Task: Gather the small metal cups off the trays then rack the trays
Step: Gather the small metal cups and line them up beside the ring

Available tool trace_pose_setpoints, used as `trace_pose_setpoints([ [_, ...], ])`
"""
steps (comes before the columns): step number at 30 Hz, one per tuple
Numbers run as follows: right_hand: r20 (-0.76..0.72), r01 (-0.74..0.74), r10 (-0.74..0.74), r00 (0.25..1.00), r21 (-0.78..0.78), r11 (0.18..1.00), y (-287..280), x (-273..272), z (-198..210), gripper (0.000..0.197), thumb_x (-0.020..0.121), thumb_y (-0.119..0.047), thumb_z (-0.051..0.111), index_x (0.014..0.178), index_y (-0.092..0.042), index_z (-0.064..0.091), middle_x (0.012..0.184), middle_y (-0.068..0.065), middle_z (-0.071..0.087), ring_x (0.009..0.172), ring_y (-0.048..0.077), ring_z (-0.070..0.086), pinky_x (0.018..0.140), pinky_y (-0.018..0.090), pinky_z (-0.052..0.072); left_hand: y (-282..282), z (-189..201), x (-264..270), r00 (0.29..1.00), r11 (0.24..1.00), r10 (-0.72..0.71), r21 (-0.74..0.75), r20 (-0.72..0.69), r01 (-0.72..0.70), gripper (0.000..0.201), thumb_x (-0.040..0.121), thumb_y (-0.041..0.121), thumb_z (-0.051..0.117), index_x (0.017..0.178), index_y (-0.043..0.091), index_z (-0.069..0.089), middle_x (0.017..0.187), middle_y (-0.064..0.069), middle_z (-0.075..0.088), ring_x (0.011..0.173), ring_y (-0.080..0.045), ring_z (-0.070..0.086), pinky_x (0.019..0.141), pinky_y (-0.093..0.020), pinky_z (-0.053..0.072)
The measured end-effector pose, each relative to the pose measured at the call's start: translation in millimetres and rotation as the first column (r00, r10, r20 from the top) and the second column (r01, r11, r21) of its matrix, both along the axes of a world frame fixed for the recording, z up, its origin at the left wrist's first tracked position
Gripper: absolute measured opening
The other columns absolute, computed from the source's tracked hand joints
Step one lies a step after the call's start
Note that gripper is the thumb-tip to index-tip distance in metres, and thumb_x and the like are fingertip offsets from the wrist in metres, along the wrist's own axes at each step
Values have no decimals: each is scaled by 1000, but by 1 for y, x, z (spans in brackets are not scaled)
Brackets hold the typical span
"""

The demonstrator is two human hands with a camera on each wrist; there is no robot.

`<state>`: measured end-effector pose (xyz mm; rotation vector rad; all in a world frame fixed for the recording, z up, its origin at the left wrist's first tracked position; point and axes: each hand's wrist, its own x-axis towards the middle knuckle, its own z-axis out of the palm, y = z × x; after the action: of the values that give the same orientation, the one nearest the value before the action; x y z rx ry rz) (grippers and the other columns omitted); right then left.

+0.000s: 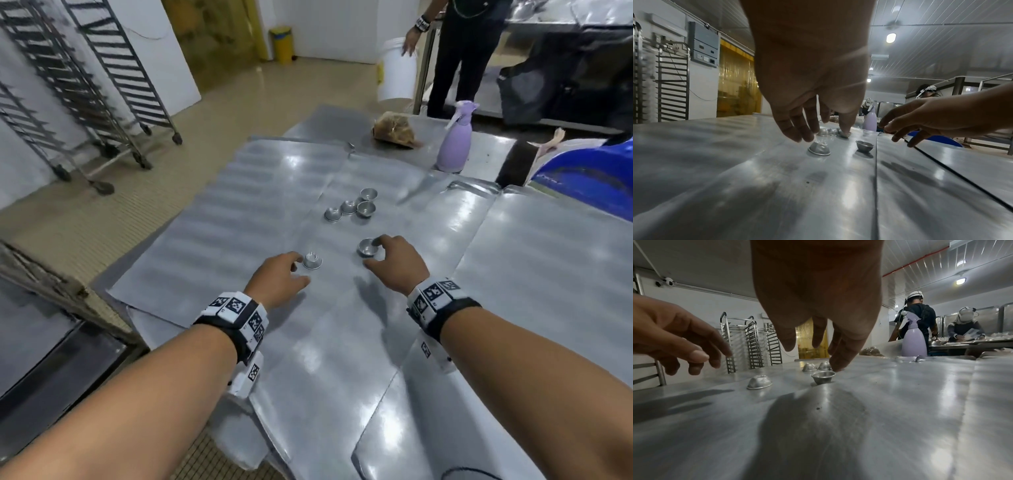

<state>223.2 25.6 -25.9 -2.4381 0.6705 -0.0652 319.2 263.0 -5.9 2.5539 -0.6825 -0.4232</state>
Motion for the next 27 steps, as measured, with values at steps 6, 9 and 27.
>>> trace_pose_setpoints([
  [6,-99,-45,45,994,6,999,-19,47,-30,64,86,-40,67,143,-23,44,140,11,46,119,31,56,96,38,46,-33,-29,39,997,997,-60,47,42,58,52,83,31,68,134,24,56,129,-3,57,111,-23,59,94,-28,42],
  [9,-110,-51,49,993,-13,999,-20,55,-38,62,87,-39,64,144,-25,44,140,10,48,124,33,51,99,41,46,-40,-41,49,995,991,-99,88,29,96,51,83,27,70,132,21,59,123,-6,56,114,-25,56,91,-26,39],
  [27,-60,26,-29,998,-48,998,21,37,-33,35,89,-39,56,119,-21,60,121,6,56,115,30,52,80,36,41,-30,-53,51,975,977,-214,20,60,213,53,82,31,73,131,19,57,122,-3,56,105,-23,58,89,-31,47],
])
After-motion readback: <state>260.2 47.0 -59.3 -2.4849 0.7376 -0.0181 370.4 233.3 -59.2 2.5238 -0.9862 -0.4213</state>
